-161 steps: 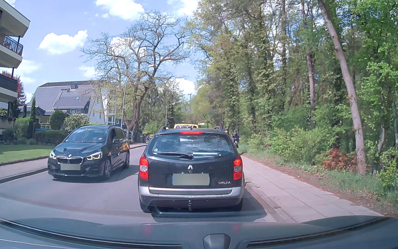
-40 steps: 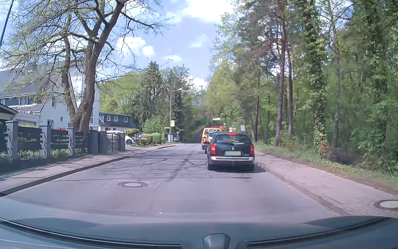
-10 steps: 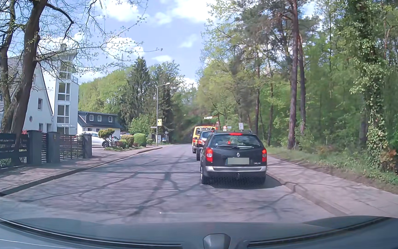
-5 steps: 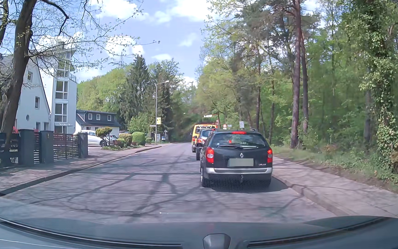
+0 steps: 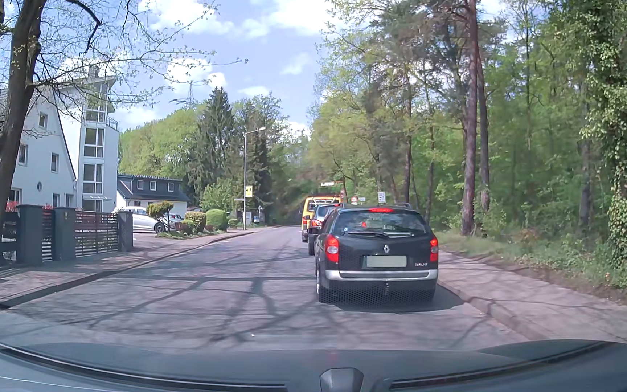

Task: Follow the waypoints while adhering to traffic rules and regulations

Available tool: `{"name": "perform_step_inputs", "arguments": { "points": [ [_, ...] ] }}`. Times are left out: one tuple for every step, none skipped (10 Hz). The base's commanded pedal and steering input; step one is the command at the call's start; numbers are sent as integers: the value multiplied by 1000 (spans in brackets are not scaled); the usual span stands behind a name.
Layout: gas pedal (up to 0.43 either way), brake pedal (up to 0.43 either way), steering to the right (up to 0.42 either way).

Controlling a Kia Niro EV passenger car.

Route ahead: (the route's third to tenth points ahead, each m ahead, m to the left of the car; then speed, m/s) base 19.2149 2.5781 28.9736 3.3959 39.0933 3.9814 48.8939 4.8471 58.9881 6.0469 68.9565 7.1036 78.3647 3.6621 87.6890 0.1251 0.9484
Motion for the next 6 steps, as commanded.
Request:
{"name": "perform_step_inputs", "arguments": {
  "points": [
    [0,91,-1],
    [0,98,-1],
    [0,98,-1],
    [0,104,-1],
    [0,110,-1],
    [0,110,-1]
  ]
}}
